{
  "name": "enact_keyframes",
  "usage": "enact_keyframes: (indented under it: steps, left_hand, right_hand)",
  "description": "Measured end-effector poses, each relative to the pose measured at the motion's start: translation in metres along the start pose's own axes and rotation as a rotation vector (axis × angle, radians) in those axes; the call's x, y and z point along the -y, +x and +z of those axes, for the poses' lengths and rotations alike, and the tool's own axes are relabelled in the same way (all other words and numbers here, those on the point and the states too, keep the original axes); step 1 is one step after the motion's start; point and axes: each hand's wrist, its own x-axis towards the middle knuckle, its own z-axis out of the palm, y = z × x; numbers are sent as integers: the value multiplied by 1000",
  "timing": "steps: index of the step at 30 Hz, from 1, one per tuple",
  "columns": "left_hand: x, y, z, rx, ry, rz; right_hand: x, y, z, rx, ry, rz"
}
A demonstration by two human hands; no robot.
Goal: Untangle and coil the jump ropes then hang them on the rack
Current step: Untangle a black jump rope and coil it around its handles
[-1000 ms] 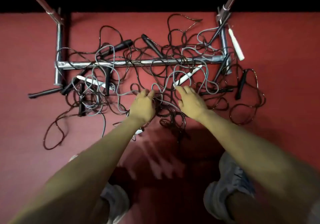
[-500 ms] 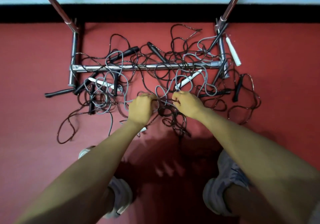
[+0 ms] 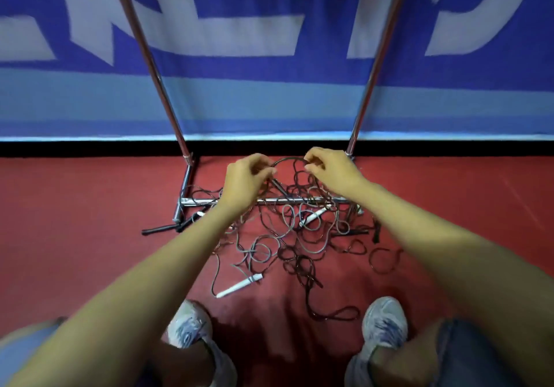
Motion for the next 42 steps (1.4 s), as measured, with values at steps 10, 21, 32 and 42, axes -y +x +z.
enact_keyframes:
  steps: [10, 21, 32, 42]
  left_hand:
    - [-98, -12, -67, -9, -692, -93]
    - [-65, 3, -51, 24, -842, -179]
    - [-36, 19, -28, 109, -536, -161]
    - [-17, 3, -12, 604, -153, -97]
  right_hand:
    - [75, -30, -65, 152, 556, -44]
    - [65, -12, -17, 347, 372, 40]
    - [58, 5, -8, 245, 623, 180]
    - [54, 14, -39, -68, 961, 154]
